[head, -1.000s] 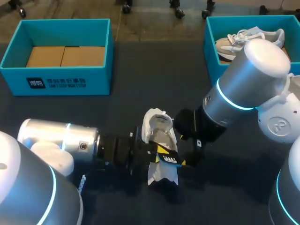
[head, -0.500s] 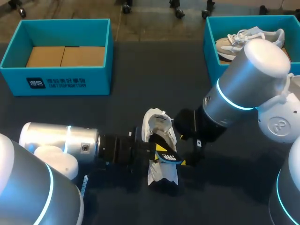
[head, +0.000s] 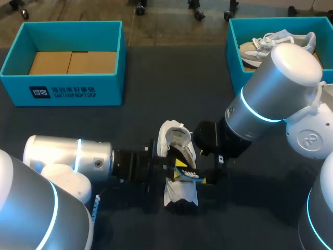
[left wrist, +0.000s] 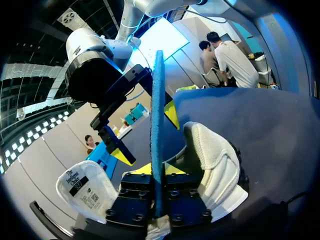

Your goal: Take the shoe out of the shoebox, open the shoe tongue, remove and reinsert the insole, then place the shoe into the shoebox

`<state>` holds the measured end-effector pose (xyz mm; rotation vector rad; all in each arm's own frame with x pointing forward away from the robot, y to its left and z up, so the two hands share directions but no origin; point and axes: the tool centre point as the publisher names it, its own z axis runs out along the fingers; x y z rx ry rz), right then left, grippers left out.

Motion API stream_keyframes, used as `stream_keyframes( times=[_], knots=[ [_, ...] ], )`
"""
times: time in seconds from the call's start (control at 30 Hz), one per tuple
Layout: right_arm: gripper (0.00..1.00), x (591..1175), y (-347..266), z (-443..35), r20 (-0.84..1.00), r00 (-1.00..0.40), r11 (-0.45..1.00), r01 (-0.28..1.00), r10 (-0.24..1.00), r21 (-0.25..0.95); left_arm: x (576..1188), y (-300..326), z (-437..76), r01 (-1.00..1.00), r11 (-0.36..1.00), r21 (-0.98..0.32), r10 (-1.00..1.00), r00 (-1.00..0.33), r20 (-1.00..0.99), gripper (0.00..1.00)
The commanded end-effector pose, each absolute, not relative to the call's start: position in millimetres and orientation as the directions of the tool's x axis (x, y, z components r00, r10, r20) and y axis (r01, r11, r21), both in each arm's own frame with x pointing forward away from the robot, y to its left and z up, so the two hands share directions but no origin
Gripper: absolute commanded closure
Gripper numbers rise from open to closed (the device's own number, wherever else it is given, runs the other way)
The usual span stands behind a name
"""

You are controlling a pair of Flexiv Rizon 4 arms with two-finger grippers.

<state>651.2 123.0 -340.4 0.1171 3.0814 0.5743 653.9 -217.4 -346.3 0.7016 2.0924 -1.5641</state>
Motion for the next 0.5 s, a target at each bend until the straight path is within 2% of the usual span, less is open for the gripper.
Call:
stream_keyframes(
  times=[0.03, 0.17, 0.4, 0.5],
  knots=[
    [0.0, 650, 124, -342, 0.006, -0.997, 0.93, 0.073, 0.076, 0.36, 649, -210, -341, 0.625, 0.208, -0.753, 0.133, -0.78, -0.611, 0.62],
    [0.0, 650, 124, -342, 0.006, -0.997, 0.93, 0.073, 0.076, 0.36, 641, -209, -330, 0.639, 0.182, -0.747, 0.12, -0.768, -0.629, 0.61],
    [0.0, 650, 124, -342, 0.006, -0.997, 0.93, 0.073, 0.076, 0.36, 630, -218, -319, 0.682, 0.181, -0.708, 0.101, -0.729, -0.677, 0.72],
    [0.0, 650, 124, -342, 0.006, -0.997, 0.93, 0.073, 0.076, 0.36, 628, -225, -320, 0.688, 0.188, -0.701, 0.111, -0.724, -0.681, 0.73]
  ],
)
